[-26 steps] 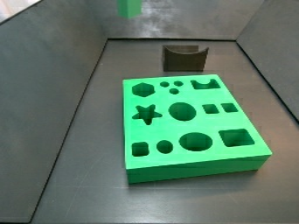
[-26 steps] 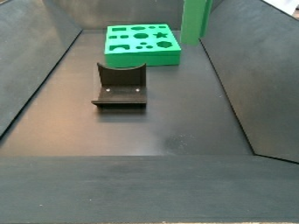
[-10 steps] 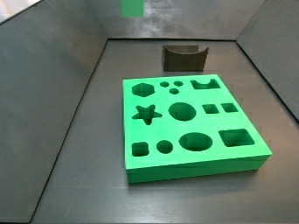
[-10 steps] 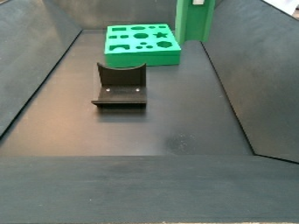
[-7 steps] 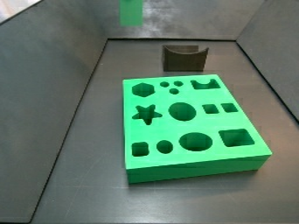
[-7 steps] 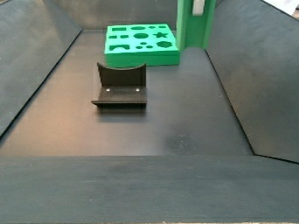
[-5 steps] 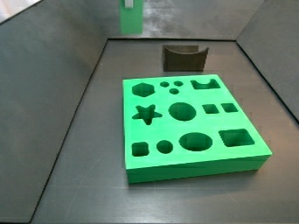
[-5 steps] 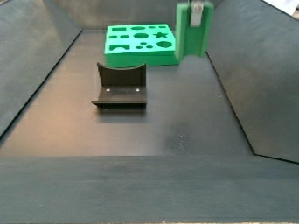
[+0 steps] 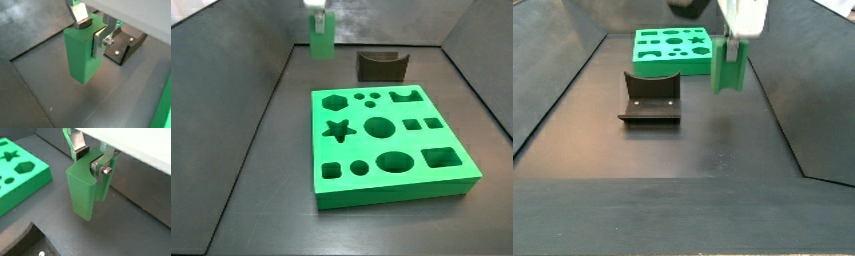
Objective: Pick up the arch object. Move up. Place the arch object on the fixture. Regrasp the arch object. Rotate the arch object. Move to above the board. Insert the arch object.
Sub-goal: Rotate the arch object.
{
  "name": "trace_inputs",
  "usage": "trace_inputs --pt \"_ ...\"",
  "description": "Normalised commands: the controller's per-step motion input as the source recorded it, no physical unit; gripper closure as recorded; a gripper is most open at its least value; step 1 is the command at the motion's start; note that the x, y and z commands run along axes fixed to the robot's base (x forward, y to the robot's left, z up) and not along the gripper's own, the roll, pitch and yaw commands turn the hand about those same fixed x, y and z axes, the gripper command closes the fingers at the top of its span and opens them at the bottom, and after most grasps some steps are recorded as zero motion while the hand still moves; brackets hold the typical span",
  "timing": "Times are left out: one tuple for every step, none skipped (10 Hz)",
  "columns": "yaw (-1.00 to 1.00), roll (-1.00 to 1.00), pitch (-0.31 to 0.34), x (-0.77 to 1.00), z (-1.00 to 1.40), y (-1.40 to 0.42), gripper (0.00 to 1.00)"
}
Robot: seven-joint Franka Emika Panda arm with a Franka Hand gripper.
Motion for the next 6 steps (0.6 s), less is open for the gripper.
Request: trace_inputs --pt "-0.04 -0.21 -0.064 0.03 -1.00 0.02 1.00" --pt "-0.03 -0.22 -0.067 0.03 -0.95 0.02 1.00" --pt "-0.03 -0.23 -0.068 0.02 -0.76 0.02 1.00" --pt "-0.03 -0.24 -0.070 0.03 -0.63 0.02 1.00" --pt "-0.03 -0.25 -0.068 0.03 -0.49 0.02 1.00" --pt "-0.02 -0.26 -0.063 0.03 -0.31 0.02 1.00"
